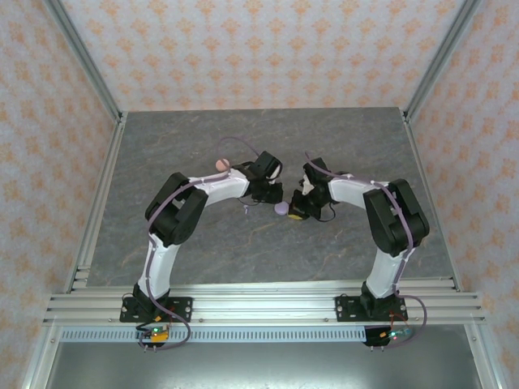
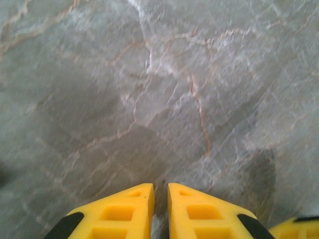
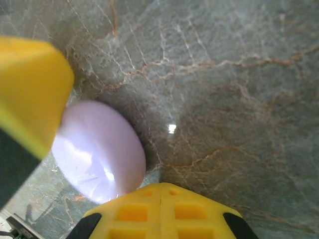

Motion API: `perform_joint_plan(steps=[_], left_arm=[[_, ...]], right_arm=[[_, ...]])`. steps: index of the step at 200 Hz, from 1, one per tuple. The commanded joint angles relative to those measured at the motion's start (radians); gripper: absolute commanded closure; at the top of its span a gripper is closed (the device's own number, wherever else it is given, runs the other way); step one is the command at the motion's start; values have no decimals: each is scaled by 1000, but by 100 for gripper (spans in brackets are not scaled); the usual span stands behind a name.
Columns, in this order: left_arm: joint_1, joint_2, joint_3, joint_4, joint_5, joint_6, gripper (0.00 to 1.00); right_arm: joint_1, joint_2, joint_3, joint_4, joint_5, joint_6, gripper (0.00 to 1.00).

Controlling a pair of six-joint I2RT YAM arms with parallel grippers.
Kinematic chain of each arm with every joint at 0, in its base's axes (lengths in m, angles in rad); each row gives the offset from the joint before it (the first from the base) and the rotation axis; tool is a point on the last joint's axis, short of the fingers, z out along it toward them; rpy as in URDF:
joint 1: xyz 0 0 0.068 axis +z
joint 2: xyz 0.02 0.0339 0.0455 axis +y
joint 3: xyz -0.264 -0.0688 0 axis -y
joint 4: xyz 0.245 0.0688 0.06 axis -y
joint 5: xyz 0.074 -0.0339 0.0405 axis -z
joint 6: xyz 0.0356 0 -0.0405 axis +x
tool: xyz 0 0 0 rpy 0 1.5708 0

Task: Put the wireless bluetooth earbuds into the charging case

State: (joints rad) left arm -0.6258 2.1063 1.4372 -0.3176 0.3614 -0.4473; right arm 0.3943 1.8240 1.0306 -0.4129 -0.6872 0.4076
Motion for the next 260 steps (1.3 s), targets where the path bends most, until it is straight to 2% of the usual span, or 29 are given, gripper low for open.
perform_joint_plan(steps=[1,95,136,164,193,220,240,260], left_arm=[[-22,-55,-65,-40,8,-5,83],[-66,-143,-141,-75,-39,-15,83],[-63,-190,-167,-72,-68,-23,83],[-41,-253,-192,-40,-28,-35,81],[-13,-285,-222,19,55,-45,75],[6,-278,-236,49,127,-45,68],[12,-270,-244,68,165,-42,64],[13,-260,-248,75,190,-38,61]], right_arm=[[2,28,44,-2,89,11,94],[2,42,107,-60,142,-10,93],[2,-24,98,-100,219,-24,91],[-7,-101,65,-105,233,-18,88],[-34,-200,-25,-51,166,16,82],[-41,-282,-133,45,77,76,70],[-42,-314,-216,147,-6,138,66],[-35,-329,-280,217,-38,177,63]])
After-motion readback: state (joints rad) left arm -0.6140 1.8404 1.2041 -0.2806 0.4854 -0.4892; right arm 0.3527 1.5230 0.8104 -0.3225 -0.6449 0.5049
